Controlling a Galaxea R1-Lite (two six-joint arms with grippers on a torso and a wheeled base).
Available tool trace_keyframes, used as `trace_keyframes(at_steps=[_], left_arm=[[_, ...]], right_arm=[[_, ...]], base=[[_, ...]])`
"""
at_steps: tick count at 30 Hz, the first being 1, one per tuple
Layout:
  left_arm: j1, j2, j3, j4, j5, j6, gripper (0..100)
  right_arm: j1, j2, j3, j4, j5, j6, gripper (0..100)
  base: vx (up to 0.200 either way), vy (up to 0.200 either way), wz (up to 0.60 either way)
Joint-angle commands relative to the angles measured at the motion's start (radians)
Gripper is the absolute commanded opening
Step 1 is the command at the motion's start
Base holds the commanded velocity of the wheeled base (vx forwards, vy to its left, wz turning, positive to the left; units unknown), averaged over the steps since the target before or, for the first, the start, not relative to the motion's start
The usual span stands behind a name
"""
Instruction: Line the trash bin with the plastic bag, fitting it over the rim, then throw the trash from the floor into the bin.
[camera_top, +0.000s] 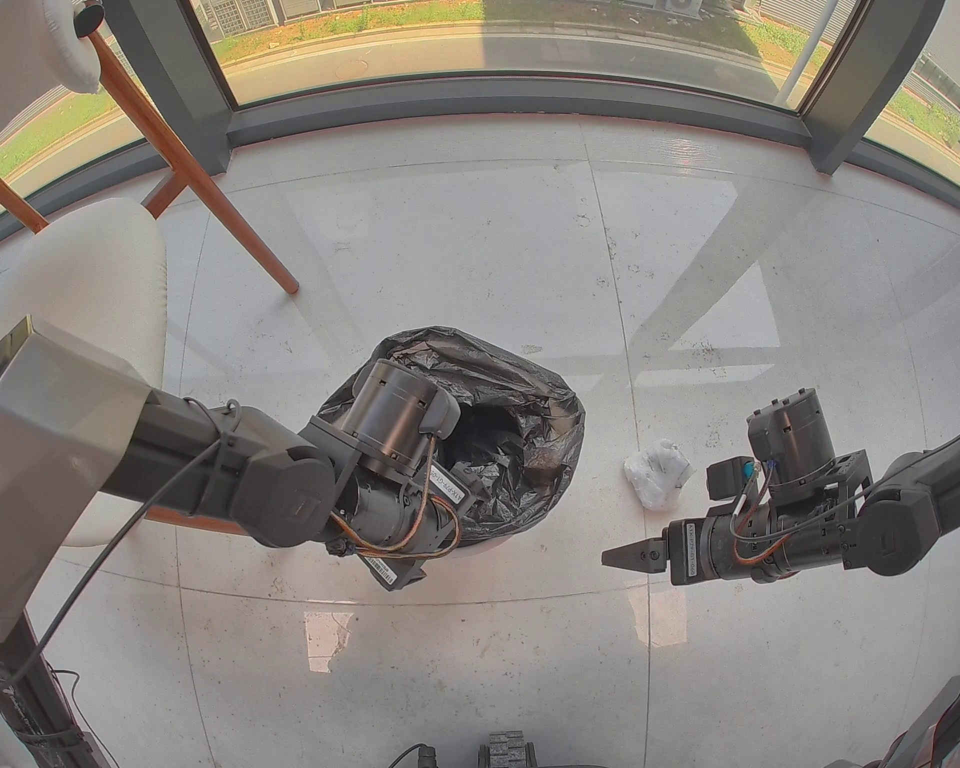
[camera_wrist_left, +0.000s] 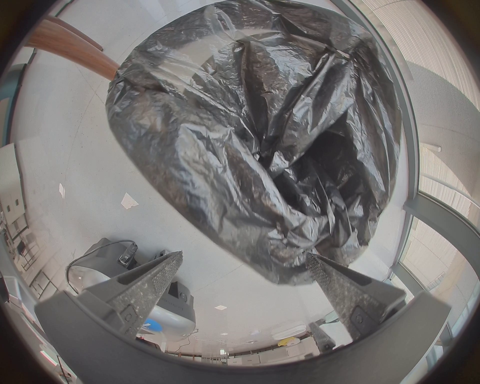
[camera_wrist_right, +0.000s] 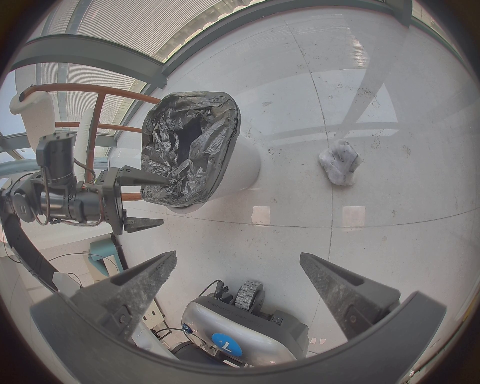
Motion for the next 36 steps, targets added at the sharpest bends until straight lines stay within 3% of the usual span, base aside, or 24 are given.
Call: trace_keyframes(at_steps=[1, 7, 8, 21, 29, 36], left_arm=[[0.040, 0.043, -0.033, 0.000, 0.005, 0.004, 100], [0.075, 0.045, -0.079, 0.005, 0.003, 0.008, 100], [0.078, 0.045, -0.081, 0.003, 0.003, 0.019, 0], [0.064, 0.049, -0.073, 0.040, 0.005, 0.028, 0], [0.052, -0.043, -0.081, 0.268, 0.006, 0.093, 0], [0.046, -0.038, -0.078, 0.295, 0.005, 0.079, 0]], right_arm=[[0.000, 0.002, 0.001, 0.000, 0.001, 0.000, 100], [0.000, 0.001, -0.001, 0.000, 0.001, 0.000, 100], [0.000, 0.001, -0.004, 0.000, 0.001, -0.001, 100], [0.000, 0.001, 0.001, 0.000, 0.001, -0.001, 100], [-0.002, -0.002, 0.007, 0.000, 0.001, 0.000, 100], [0.002, 0.001, 0.007, 0.000, 0.001, 0.000, 100]], base=[[0.000, 0.000, 0.00], [0.000, 0.000, 0.00], [0.000, 0.000, 0.00], [0.000, 0.000, 0.00], [0.000, 0.000, 0.00], [0.000, 0.000, 0.00]])
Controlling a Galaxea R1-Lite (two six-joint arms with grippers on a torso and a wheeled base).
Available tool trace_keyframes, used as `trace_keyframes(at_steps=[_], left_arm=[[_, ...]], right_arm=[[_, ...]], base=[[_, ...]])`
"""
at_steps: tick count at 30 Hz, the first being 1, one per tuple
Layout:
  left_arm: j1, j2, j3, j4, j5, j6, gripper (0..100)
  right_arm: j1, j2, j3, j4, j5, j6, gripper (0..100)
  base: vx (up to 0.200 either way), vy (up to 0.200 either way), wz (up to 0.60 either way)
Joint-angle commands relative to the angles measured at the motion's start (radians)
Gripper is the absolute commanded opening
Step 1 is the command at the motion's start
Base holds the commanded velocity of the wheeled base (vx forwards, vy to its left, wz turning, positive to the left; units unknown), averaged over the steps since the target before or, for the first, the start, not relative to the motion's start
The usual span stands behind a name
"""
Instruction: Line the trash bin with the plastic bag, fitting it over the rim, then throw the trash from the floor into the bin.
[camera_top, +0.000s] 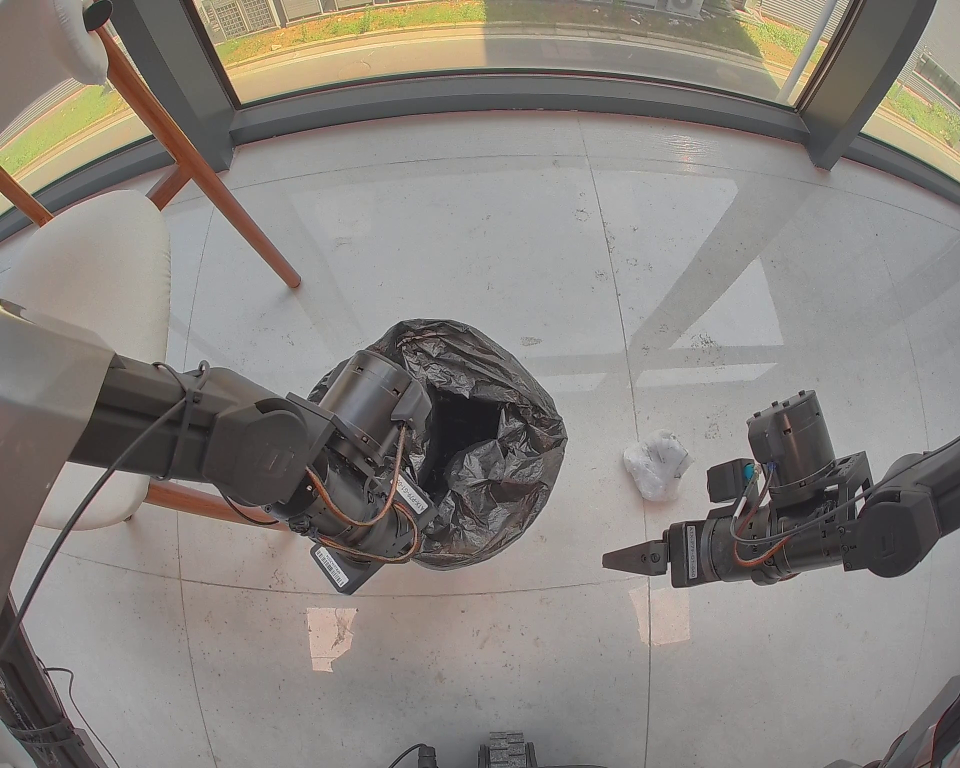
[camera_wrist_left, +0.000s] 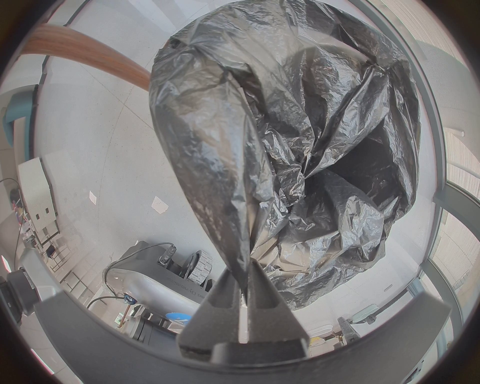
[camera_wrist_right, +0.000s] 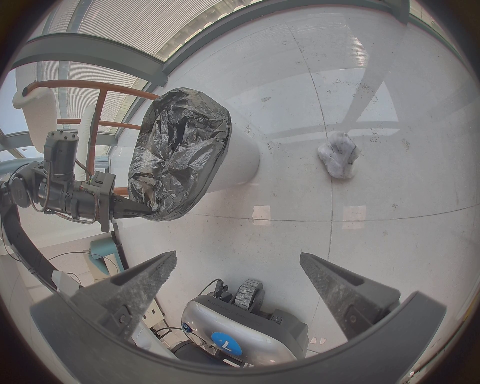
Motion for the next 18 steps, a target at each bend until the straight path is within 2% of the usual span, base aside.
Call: trace_keyframes(at_steps=[1, 6, 11, 15, 16, 18], left_arm=[[-0.006, -0.009, 0.007, 0.002, -0.001, -0.005, 0], [-0.042, 0.032, 0.087, -0.016, 0.006, -0.005, 0], [-0.045, 0.057, 0.082, -0.036, 0.061, -0.006, 0], [-0.045, 0.057, 0.088, -0.045, 0.062, -0.005, 0], [-0.045, 0.055, 0.085, -0.047, 0.062, -0.005, 100], [-0.043, 0.053, 0.082, -0.050, 0.067, -0.005, 100]], right_arm=[[0.000, 0.001, 0.001, 0.000, 0.001, 0.001, 100], [0.000, 0.000, 0.003, 0.000, -0.001, 0.001, 100], [-0.009, -0.003, 0.011, 0.000, 0.001, 0.001, 100], [-0.010, -0.005, 0.015, 0.000, 0.001, -0.001, 100], [-0.012, -0.005, 0.015, 0.000, 0.001, 0.001, 100], [-0.012, -0.003, 0.015, 0.000, 0.001, 0.001, 100]], base=[[0.000, 0.000, 0.00], [0.000, 0.000, 0.00], [0.000, 0.000, 0.00], [0.000, 0.000, 0.00], [0.000, 0.000, 0.00], [0.000, 0.000, 0.00]])
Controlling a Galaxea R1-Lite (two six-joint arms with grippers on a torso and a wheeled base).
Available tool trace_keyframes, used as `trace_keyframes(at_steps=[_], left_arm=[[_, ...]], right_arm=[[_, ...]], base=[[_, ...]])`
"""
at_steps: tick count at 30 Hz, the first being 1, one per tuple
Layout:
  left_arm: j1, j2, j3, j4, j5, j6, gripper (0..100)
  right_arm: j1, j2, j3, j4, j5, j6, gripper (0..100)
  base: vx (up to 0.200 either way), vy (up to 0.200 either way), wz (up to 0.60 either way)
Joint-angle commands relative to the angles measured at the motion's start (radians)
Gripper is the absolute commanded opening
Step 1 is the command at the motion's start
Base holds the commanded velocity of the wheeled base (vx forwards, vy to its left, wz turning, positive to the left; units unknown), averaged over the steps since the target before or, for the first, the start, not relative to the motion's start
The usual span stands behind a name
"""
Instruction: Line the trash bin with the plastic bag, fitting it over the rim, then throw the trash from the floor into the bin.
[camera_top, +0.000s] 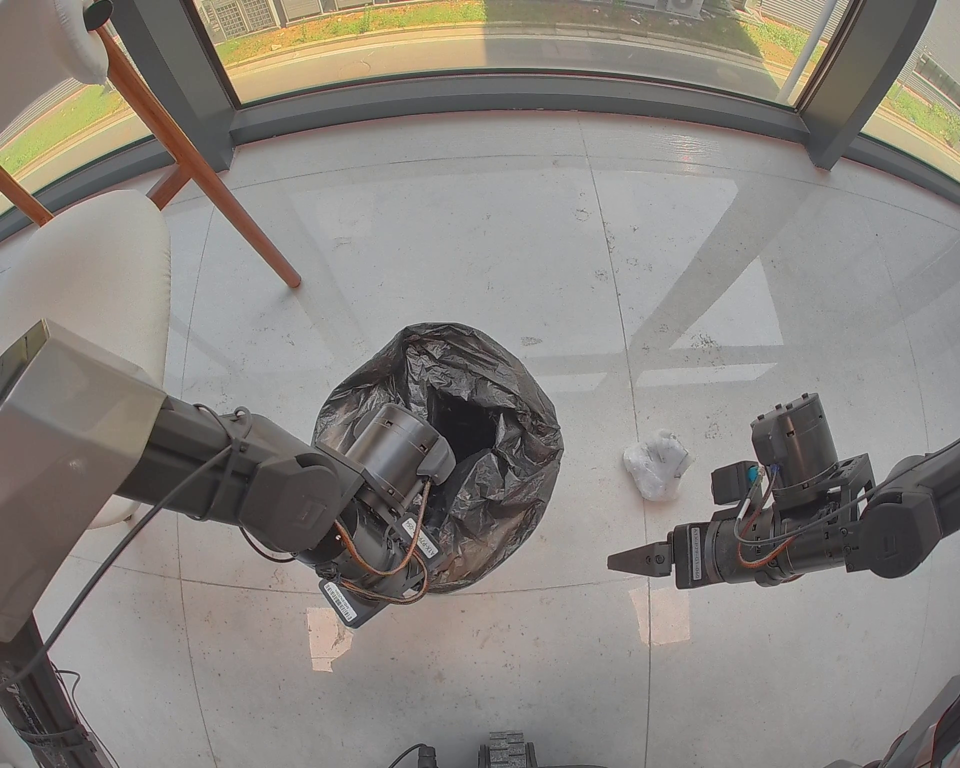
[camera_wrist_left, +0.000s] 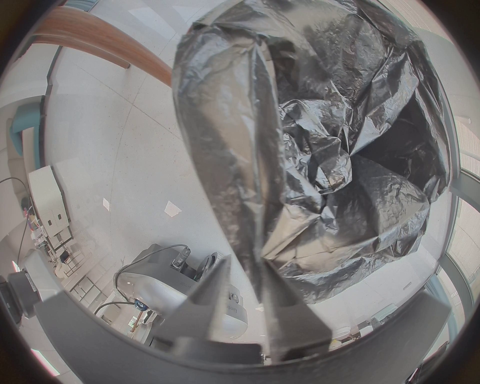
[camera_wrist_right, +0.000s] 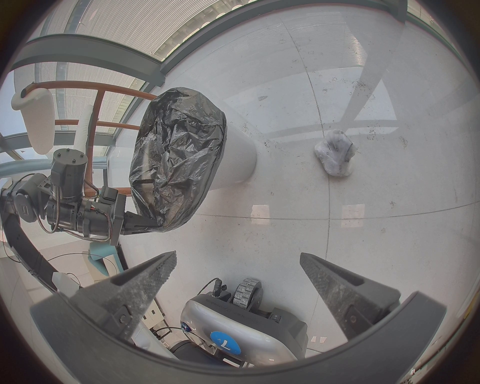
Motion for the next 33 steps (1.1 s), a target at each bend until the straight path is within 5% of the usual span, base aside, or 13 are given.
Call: trace_keyframes(at_steps=[1, 14, 23, 27, 33], left_arm=[[0.001, 0.007, -0.002, -0.004, 0.005, 0.002, 100], [0.077, -0.081, 0.038, -0.018, 0.067, 0.011, 100], [0.093, -0.294, 0.012, -0.023, 0.053, 0.018, 100], [0.103, -0.315, 0.000, -0.075, 0.050, 0.098, 100], [0.165, -0.240, -0.042, -0.162, 0.053, 0.244, 100]], right_arm=[[-0.002, 0.000, 0.002, 0.000, 0.001, 0.001, 100], [-0.058, -0.005, -0.003, -0.002, -0.001, -0.001, 100], [-0.278, 0.021, -0.004, 0.000, 0.002, -0.065, 100], [-0.338, 0.061, -0.018, -0.006, 0.011, -0.153, 100], [-0.331, 0.095, -0.018, -0.124, 0.008, -0.159, 100]], base=[[0.000, 0.000, 0.00], [0.000, 0.000, 0.00], [0.000, 0.000, 0.00], [0.000, 0.000, 0.00], [0.000, 0.000, 0.00]])
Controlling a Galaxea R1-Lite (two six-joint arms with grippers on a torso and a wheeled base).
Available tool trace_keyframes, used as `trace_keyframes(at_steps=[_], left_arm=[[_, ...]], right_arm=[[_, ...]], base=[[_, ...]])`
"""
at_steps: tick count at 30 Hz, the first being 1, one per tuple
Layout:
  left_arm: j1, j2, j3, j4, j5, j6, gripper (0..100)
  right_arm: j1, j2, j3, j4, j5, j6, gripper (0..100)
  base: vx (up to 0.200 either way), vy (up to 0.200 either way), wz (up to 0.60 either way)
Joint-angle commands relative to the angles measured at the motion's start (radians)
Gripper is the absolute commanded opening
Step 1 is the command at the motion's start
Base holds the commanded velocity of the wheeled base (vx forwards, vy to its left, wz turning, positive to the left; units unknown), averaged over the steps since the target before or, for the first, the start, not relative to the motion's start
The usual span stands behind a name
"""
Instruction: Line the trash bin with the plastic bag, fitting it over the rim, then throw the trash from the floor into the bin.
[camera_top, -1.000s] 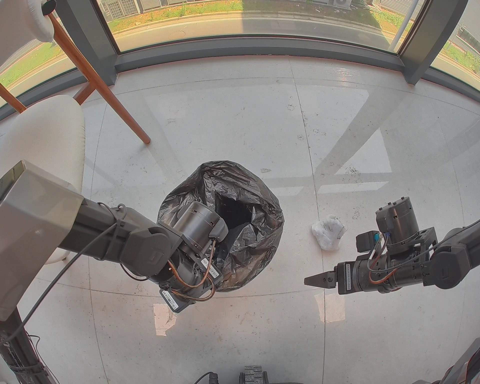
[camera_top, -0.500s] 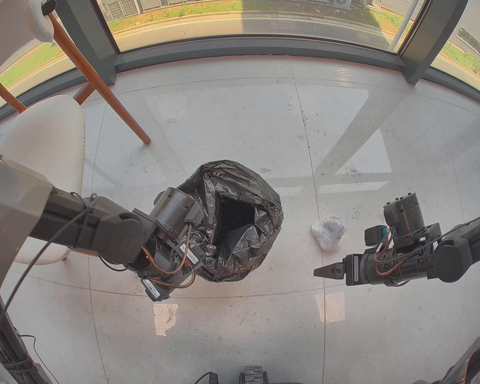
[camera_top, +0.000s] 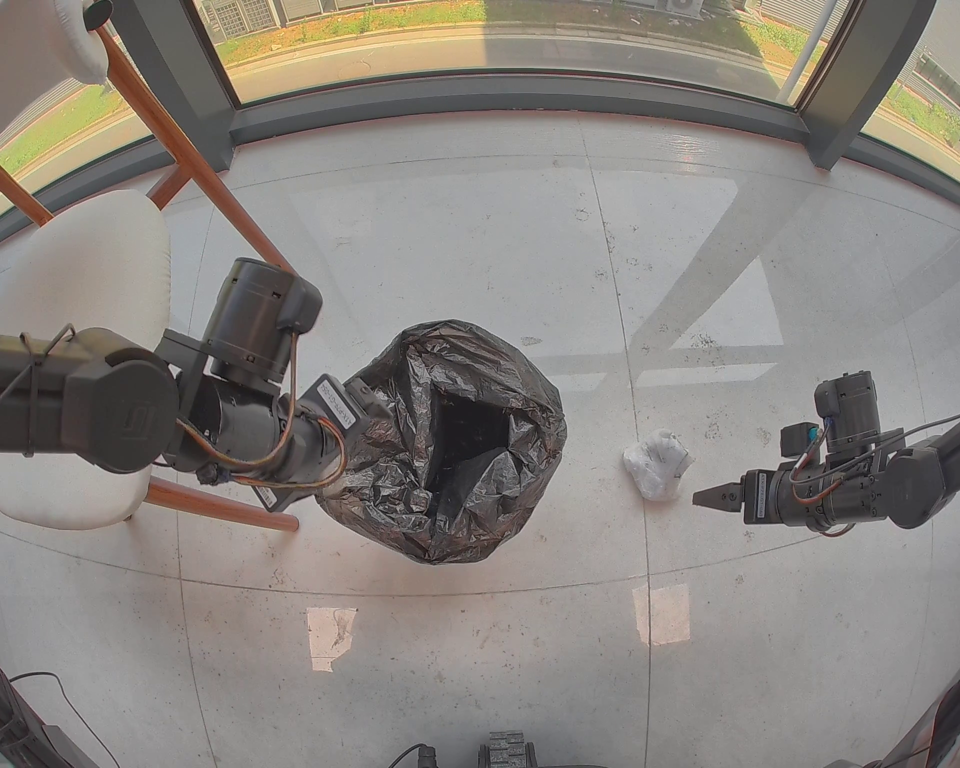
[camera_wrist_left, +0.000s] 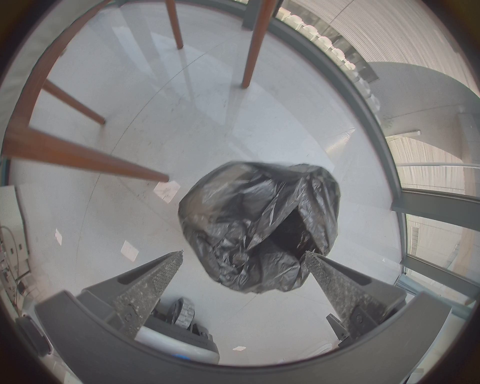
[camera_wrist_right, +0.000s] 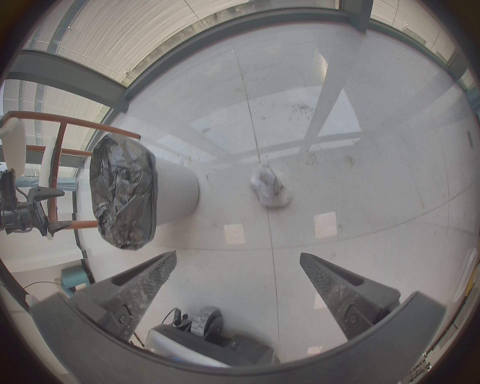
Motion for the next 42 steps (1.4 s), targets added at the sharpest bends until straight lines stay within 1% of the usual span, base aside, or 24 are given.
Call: trace_keyframes(at_steps=[1, 2, 3, 4, 5, 6, 8, 9, 11, 13, 15, 16, 18, 19, 20, 22, 26, 32, 35, 37, 42], left_arm=[[0.035, 0.071, -0.077, -0.035, 0.002, 0.049, 100], [0.035, 0.105, -0.146, -0.033, 0.001, 0.046, 100], [0.035, 0.110, -0.160, -0.032, 0.001, 0.044, 100], [0.034, 0.130, -0.225, -0.021, -0.001, 0.040, 100], [0.032, 0.134, -0.238, -0.019, -0.001, 0.040, 100], [0.032, 0.162, -0.297, 0.004, 0.001, 0.040, 100], [0.035, 0.208, -0.366, 0.053, 0.008, 0.038, 100], [0.035, 0.249, -0.430, 0.099, 0.014, 0.023, 100], [0.035, 0.291, -0.515, 0.163, 0.020, -0.037, 100], [0.037, 0.341, -0.648, 0.267, 0.019, -0.160, 100], [0.044, 0.381, -0.731, 0.343, 0.011, -0.250, 100], [0.063, 0.404, -0.769, 0.379, 0.008, -0.302, 100], [0.086, 0.432, -0.769, 0.416, -0.007, -0.373, 100], [0.086, 0.432, -0.769, 0.416, -0.007, -0.373, 100], [0.109, 0.463, -0.769, 0.447, -0.044, -0.431, 100], [0.127, 0.484, -0.769, 0.467, -0.082, -0.466, 100], [0.130, 0.490, -0.769, 0.470, -0.099, -0.517, 100], [0.127, 0.484, -0.769, 0.461, -0.101, -0.526, 100], [0.119, 0.481, -0.769, 0.459, -0.116, -0.528, 100], [0.095, 0.467, -0.769, 0.459, -0.134, -0.525, 100], [0.050, 0.415, -0.769, 0.461, -0.141, -0.519, 100]], right_arm=[[-0.008, 0.051, 0.003, -0.081, 0.001, -0.008, 100], [-0.003, 0.053, 0.003, -0.104, -0.001, -0.006, 100], [-0.002, 0.053, 0.003, -0.106, -0.001, -0.006, 100], [-0.002, 0.051, 0.003, -0.111, -0.001, -0.006, 100], [-0.002, 0.051, 0.003, -0.111, -0.001, -0.006, 100], [-0.002, 0.048, 0.003, -0.111, -0.001, -0.006, 100], [0.000, 0.046, 0.003, -0.111, -0.002, -0.005, 100], [0.001, 0.046, 0.005, -0.111, -0.004, -0.005, 100], [0.004, 0.045, 0.009, -0.111, -0.004, -0.003, 100], [0.004, 0.045, 0.020, -0.111, -0.004, -0.003, 100], [0.004, 0.043, 0.029, -0.111, -0.004, -0.003, 100], [0.004, 0.042, 0.034, -0.111, -0.004, -0.003, 100], [0.004, 0.040, 0.035, -0.111, -0.004, -0.003, 100], [0.004, 0.040, 0.035, -0.111, -0.004, -0.003, 100], [0.004, 0.040, 0.035, -0.111, -0.004, -0.005, 100], [0.004, 0.040, 0.035, -0.112, -0.005, -0.005, 100], [0.006, 0.042, 0.035, -0.112, -0.005, -0.005, 100], [0.006, 0.043, 0.037, -0.111, -0.005, -0.005, 100], [0.006, 0.042, 0.046, -0.112, -0.004, -0.005, 100], [0.006, 0.040, 0.052, -0.112, -0.004, -0.005, 100], [0.007, 0.039, 0.057, -0.112, -0.005, -0.005, 100]], base=[[0.000, 0.000, 0.00], [0.000, 0.000, 0.00], [0.000, 0.000, 0.00], [0.000, 0.000, 0.00], [0.000, 0.000, 0.00], [0.000, 0.000, 0.00], [0.000, 0.000, 0.00], [0.000, 0.000, 0.00], [0.000, 0.000, 0.00], [0.000, 0.000, 0.00], [0.000, 0.000, 0.00], [0.000, 0.000, 0.00], [0.000, 0.000, 0.00], [0.000, 0.000, 0.00], [0.000, 0.000, 0.00], [0.000, 0.000, 0.00], [0.000, 0.000, 0.00], [0.000, 0.000, 0.00], [0.000, 0.000, 0.00], [0.000, 0.000, 0.00], [0.000, 0.000, 0.00]])
